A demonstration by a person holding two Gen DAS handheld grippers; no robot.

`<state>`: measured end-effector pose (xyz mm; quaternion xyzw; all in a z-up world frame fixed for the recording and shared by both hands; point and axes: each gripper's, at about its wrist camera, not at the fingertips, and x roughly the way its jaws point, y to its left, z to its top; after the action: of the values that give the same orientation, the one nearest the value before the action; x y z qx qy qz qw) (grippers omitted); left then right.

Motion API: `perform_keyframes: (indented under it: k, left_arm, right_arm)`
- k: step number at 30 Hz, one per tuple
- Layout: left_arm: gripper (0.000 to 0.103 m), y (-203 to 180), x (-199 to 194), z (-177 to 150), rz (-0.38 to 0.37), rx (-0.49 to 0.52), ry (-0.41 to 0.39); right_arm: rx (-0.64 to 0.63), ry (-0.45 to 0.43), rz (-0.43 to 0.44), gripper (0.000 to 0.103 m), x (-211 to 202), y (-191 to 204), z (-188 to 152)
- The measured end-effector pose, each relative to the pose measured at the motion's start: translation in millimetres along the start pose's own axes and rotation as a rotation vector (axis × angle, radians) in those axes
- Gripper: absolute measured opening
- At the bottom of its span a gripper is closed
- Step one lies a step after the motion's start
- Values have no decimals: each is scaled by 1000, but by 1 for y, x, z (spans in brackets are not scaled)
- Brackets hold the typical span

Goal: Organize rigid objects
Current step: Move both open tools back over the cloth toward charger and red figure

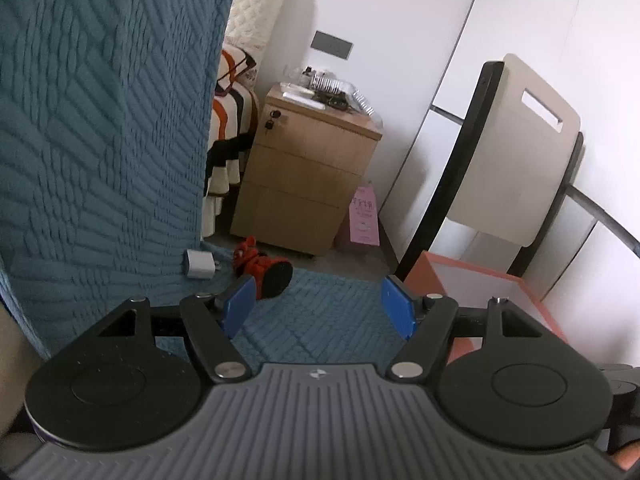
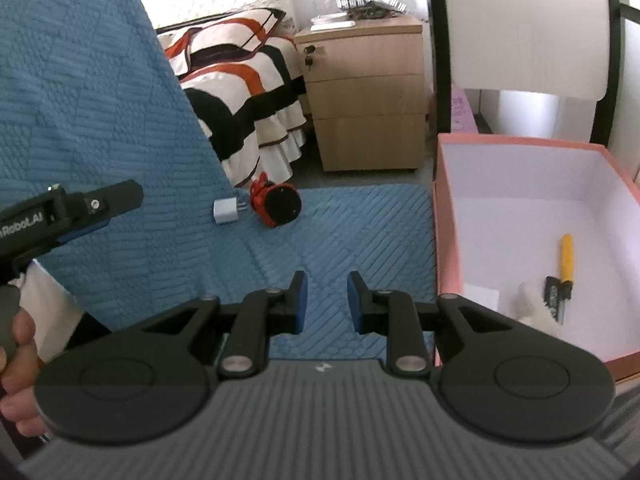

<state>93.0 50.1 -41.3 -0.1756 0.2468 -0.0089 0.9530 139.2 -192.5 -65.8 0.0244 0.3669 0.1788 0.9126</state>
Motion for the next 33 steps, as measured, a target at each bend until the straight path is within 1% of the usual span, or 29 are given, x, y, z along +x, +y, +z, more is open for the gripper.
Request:
perform_keyframes:
  k: [4,8,11,14,15,16,19,23,27,29,33]
  left_arm:
    - [74,6,20,-17,4,24,22]
    - [75,18,55,-34,39,44,75]
    - [75,34,76,-43,43,21,58]
    - [75,45,95,-44,55,21,60]
    - [78,49,102,-44,63,17,65]
    - [79,51,110,-42,76,20,75]
    - [79,59,130,-43,125,63,74]
    - [79,70,157,-44,168,129,91]
    - [79,78,186,-41,208,149,101]
    - [79,79,202,-40,235,176,111]
    - [79,79,233,-37,273,239,128]
  right_arm:
    - [-24,0,0,26,10,2,-7]
    - [-31,4,4,26,28,-2,-8]
    - [-55,4,-2,26,45,-4,-5]
    - [-91,0,-1,26,63,-5,1]
    - [-96,1,1,26,69,-6,4]
    - [-96,2,7,26,76,-7,6]
    - [-103,-1,32,26,94,-9,15]
    - [-134,6,85,26,118,-9,27]
    - [-157,4,109,26,140,-7,39]
    - [-164,3,130,35,150,-6,47]
    - [-219,13,151,39,171,1,62]
